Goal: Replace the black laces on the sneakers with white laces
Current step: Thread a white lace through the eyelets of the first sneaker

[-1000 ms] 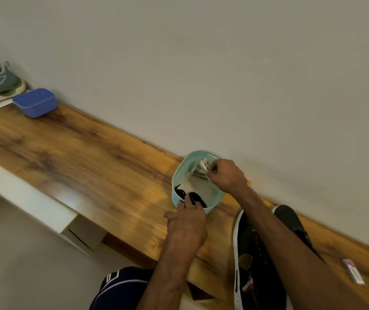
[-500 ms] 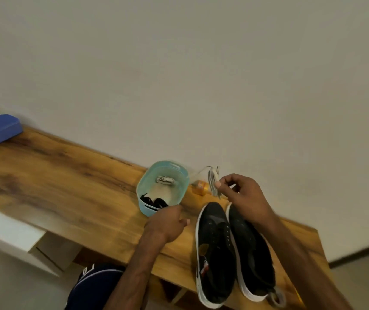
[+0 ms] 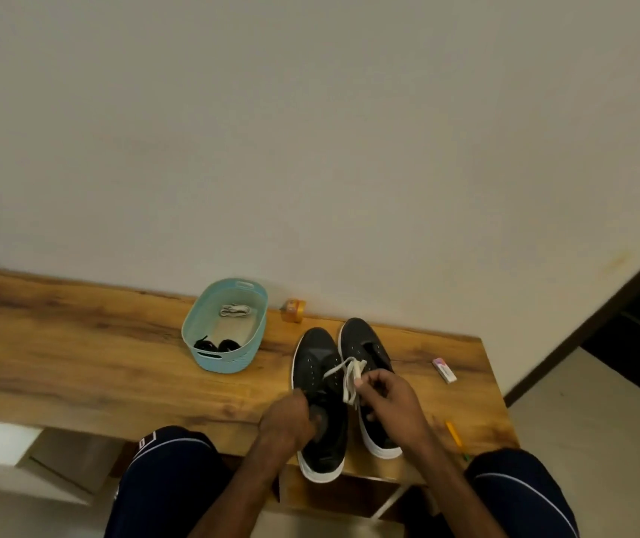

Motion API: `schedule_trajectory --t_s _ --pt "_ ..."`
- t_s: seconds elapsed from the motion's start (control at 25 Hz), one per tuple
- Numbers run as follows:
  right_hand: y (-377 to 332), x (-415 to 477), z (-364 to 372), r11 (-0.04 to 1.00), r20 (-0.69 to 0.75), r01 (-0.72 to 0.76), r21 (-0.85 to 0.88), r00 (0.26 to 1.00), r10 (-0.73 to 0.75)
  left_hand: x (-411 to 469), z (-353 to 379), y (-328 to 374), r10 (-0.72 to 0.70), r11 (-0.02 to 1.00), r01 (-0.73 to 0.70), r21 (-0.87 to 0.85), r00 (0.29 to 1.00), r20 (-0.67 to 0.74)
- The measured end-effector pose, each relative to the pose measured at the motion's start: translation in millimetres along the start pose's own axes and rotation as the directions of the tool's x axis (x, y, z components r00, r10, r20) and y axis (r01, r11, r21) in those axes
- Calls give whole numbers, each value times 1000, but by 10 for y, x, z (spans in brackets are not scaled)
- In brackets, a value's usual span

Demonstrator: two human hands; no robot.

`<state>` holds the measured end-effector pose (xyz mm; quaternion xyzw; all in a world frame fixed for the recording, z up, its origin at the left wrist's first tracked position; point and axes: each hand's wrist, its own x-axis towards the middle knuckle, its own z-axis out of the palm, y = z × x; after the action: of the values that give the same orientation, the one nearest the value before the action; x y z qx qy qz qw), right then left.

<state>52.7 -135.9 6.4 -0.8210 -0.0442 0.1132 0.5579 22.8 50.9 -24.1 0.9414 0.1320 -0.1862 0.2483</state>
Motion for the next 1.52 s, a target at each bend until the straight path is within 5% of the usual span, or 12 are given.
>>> schedule_trajectory --t_s 0.24,0.6,0.76,0.88,1.08,1.36,1.52 --pt "82 -21 -23 1000 -20 -13 9 1000 13 -87 -126 -130 -209 977 211 7 971 -119" --pt "103 -85 -32 998 -92 2 61 996 4 -333 -261 -257 -309 950 310 -22 934 -180" --pt "110 -75 101 1000 -38 7 26 999 -6 -467 -277 -181 -127 982 171 78 909 -396" --pt "109 -62 187 997 16 47 -62 999 -46 -529 -243 -181 -51 995 6 -96 881 -471" --pt "121 -2 164 976 -13 56 -209 998 -60 -470 -327 -172 -104 941 -77 -331 862 -496" --pt "54 97 105 951 -31 64 302 998 -58 -350 -253 14 32 766 -234 -599 944 -329" --pt "125 74 202 952 85 73 296 991 -102 -341 -203 156 118 660 -166 -732 986 -117"
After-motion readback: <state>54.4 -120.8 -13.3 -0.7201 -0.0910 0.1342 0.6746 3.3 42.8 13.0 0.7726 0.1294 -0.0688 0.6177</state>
